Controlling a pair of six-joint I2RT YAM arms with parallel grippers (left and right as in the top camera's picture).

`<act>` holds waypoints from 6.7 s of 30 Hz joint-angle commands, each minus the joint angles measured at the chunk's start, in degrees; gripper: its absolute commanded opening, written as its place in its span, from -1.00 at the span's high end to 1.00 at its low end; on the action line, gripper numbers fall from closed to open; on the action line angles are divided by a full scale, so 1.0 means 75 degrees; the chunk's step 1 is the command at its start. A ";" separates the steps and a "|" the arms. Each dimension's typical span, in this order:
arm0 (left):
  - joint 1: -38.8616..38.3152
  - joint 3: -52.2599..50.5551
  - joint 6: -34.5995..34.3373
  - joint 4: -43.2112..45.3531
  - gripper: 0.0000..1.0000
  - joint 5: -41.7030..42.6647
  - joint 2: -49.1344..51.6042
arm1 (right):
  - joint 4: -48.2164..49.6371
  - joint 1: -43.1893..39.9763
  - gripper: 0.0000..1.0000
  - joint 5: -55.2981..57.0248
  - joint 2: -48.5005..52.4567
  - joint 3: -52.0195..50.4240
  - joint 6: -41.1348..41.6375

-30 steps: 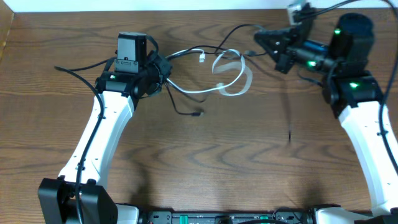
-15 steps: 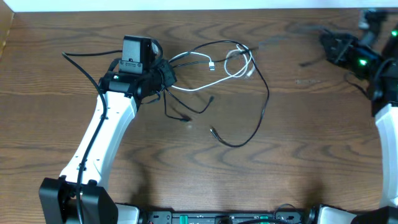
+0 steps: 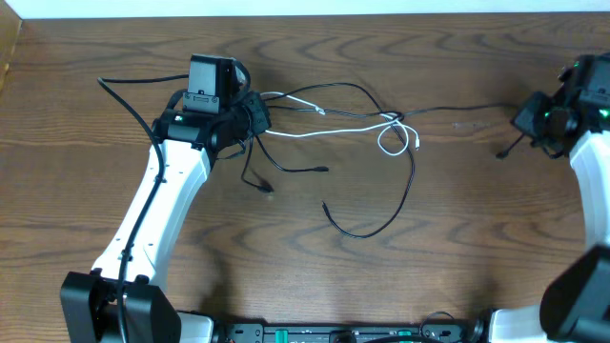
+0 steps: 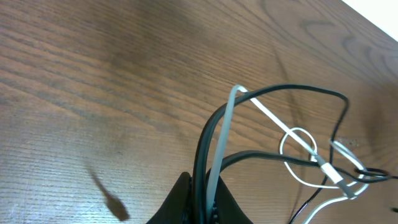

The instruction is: Untangle cables

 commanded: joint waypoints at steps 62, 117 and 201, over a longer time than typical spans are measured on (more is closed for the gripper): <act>-0.0950 0.0128 0.1338 0.2780 -0.37 0.0128 0.2358 | 0.1967 0.2215 -0.35 -0.3675 0.0708 0.0099 -0.2060; -0.1297 0.0207 -0.4599 1.0083 0.85 0.0731 -0.0979 | 0.3398 0.4112 -0.66 -0.5563 0.0761 0.0099 -0.4147; -0.0571 0.0201 -0.2346 0.4354 0.85 0.1279 -0.1504 | 1.5177 0.4905 0.97 0.3255 0.3086 0.0102 -0.5692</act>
